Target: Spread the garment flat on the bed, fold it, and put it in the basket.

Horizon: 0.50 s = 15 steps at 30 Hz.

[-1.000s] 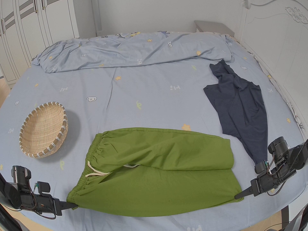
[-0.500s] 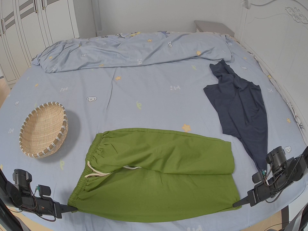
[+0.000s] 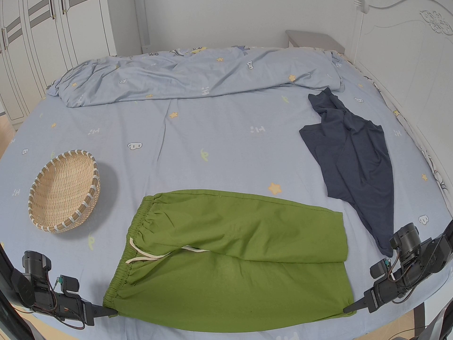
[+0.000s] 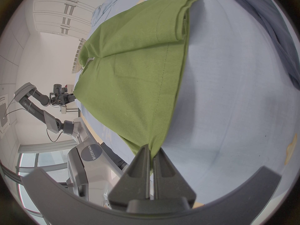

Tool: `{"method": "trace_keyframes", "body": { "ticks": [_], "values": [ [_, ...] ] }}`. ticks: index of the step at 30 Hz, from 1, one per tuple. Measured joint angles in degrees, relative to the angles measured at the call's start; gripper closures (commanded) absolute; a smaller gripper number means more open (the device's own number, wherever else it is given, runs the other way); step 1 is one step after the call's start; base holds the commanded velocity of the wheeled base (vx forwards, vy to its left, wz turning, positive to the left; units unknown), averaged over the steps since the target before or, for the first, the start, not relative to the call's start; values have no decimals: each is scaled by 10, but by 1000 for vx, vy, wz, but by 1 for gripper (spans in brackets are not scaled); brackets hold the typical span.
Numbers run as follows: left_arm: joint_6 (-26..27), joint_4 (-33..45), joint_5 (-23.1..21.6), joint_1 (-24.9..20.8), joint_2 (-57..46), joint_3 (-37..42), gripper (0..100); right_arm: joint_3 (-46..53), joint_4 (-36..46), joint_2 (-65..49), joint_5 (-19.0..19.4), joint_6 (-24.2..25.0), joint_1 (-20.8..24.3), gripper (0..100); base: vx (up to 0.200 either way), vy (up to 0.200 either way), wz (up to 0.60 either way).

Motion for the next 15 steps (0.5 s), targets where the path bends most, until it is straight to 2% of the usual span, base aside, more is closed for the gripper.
{"method": "trace_keyframes", "body": {
  "ticks": [5, 6, 7, 8, 15],
  "values": [
    [0, 0, 0, -2, 1, 0, 100, 2, 0, 1, 0, -2, -1, 100, 0, 0, 0],
    [0, 1, 0, -2, 2, 0, 0, 3, 0, 1, 0, -2, -1, 100, 0, 0, 0],
    [0, 1, 0, -2, 2, 0, 0, 3, 0, 1, 1, -2, -1, 100, 0, 0, 0],
    [0, 0, 0, -3, 2, 0, 0, 3, 0, 1, 2, -2, 0, 0, 0, 0, 0],
    [-1, 0, -1, -5, 2, 0, 0, 4, 1, 0, 6, 0, 3, 0, 0, 0, 0]
  ]
}}
